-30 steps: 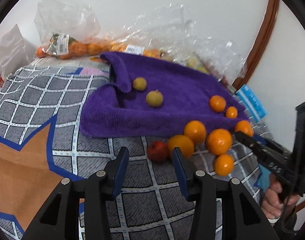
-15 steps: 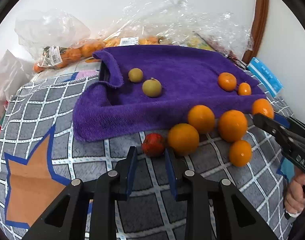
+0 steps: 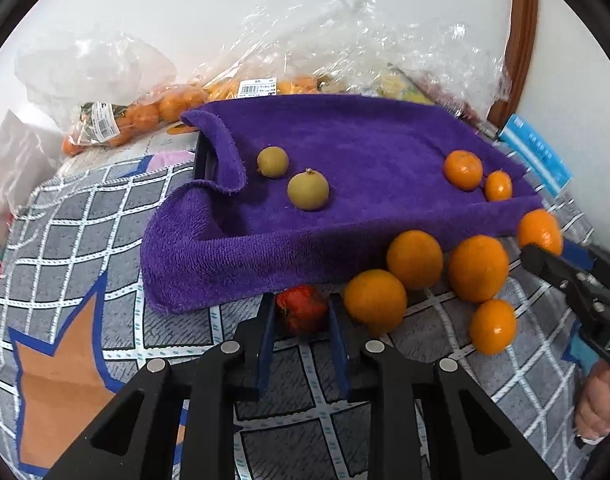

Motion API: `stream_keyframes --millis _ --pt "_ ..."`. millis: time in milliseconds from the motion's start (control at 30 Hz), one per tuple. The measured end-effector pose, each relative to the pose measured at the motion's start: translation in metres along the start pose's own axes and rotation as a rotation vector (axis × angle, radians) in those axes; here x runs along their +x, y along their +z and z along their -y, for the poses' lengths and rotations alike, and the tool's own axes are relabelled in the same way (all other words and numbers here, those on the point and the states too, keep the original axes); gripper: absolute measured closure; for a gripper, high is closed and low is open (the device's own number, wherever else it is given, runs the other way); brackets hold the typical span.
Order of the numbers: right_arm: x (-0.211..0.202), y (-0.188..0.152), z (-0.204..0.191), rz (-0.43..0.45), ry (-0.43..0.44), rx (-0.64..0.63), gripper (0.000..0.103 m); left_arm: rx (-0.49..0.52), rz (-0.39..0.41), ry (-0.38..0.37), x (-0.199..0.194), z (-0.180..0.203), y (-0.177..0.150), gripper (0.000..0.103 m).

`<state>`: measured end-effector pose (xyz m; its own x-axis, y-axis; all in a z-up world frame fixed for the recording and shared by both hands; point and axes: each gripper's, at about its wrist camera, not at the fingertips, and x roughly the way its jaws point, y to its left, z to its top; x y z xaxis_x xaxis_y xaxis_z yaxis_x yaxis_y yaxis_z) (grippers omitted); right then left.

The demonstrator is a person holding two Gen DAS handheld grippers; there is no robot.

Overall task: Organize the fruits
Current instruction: 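Lower the right gripper around a large orange while the left approaches a red fruit, then close and lift the right gripper on the orange while the left grasps the red fruit, then carry the orange in the right gripper over the towel while the left carries the red fruit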

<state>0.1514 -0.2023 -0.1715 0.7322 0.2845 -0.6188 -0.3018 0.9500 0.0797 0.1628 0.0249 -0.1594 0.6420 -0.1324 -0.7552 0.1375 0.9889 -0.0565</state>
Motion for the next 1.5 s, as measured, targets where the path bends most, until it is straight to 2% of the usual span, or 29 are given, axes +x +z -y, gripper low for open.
stream_keyframes --millis 300,433,600,900,1000,1167,1333,1500 --pt "-0.006 0.0 -0.005 0.036 0.041 -0.018 0.063 -0.113 0.093 -0.143 -0.015 -0.021 -0.004 0.079" --pt "-0.009 0.001 -0.008 0.051 0.079 -0.019 0.063 -0.144 0.122 -0.162 -0.02 -0.026 -0.005 0.079" --pt "-0.011 0.001 -0.007 0.059 0.084 -0.013 0.063 -0.152 0.157 -0.177 -0.027 -0.026 -0.005 0.079" --pt "-0.021 0.015 -0.001 0.059 0.069 0.035 0.063 -0.183 0.17 -0.175 -0.052 -0.027 0.004 0.079" --pt "-0.031 0.03 -0.005 0.077 0.035 0.016 0.063 -0.192 0.196 -0.174 -0.07 -0.029 0.012 0.079" --pt "-0.04 0.058 -0.006 0.112 0.048 0.021 0.063 -0.205 0.231 -0.138 -0.086 -0.035 0.037 0.079" --pt "-0.04 0.086 -0.006 0.169 0.037 0.012 0.063 -0.228 0.258 -0.122 -0.083 -0.041 0.062 0.079" --pt "-0.034 0.104 -0.002 0.206 0.026 0.001 0.063 -0.23 0.268 -0.094 -0.063 -0.04 0.085 0.079"
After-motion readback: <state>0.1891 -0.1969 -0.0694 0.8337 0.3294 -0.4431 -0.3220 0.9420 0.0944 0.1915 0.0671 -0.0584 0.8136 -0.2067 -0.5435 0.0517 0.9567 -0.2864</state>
